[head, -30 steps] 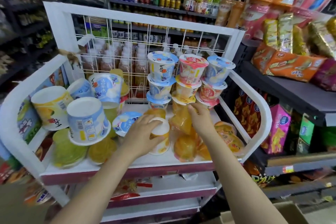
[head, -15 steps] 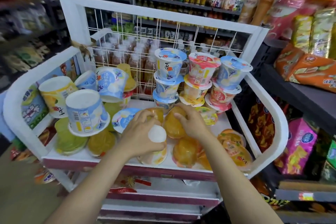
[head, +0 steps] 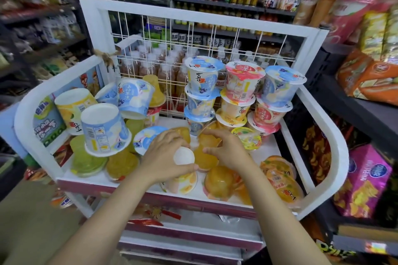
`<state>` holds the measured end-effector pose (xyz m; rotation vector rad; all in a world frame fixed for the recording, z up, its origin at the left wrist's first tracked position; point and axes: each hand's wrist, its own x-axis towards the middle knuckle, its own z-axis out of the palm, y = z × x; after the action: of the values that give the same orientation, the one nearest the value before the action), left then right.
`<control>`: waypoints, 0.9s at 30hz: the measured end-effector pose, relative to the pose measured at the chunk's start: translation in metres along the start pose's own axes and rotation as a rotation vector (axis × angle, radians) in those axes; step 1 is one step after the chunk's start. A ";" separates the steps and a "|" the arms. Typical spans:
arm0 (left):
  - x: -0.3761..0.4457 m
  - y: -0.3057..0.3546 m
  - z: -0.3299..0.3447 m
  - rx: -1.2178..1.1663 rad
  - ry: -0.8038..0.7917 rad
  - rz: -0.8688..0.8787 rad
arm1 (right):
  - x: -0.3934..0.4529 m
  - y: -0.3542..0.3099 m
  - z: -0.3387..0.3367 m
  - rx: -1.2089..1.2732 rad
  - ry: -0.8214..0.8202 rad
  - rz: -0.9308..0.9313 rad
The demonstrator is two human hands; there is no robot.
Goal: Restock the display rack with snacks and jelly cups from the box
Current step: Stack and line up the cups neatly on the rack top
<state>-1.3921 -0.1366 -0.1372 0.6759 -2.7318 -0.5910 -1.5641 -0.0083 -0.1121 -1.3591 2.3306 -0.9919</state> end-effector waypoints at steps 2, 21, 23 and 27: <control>0.000 0.000 0.000 -0.001 0.004 -0.006 | 0.001 -0.001 -0.001 -0.065 0.020 0.027; -0.049 -0.028 -0.097 0.116 0.597 -0.256 | 0.028 -0.080 0.024 0.156 -0.022 -0.297; -0.051 -0.043 -0.104 0.065 0.520 -0.304 | 0.037 -0.098 0.034 0.226 -0.077 -0.287; -0.048 -0.065 -0.114 0.025 0.488 -0.258 | 0.065 -0.118 0.057 0.466 -0.142 -0.118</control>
<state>-1.2868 -0.2024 -0.0726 1.0347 -2.2198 -0.3803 -1.4892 -0.1257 -0.0671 -1.3292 1.7837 -1.3220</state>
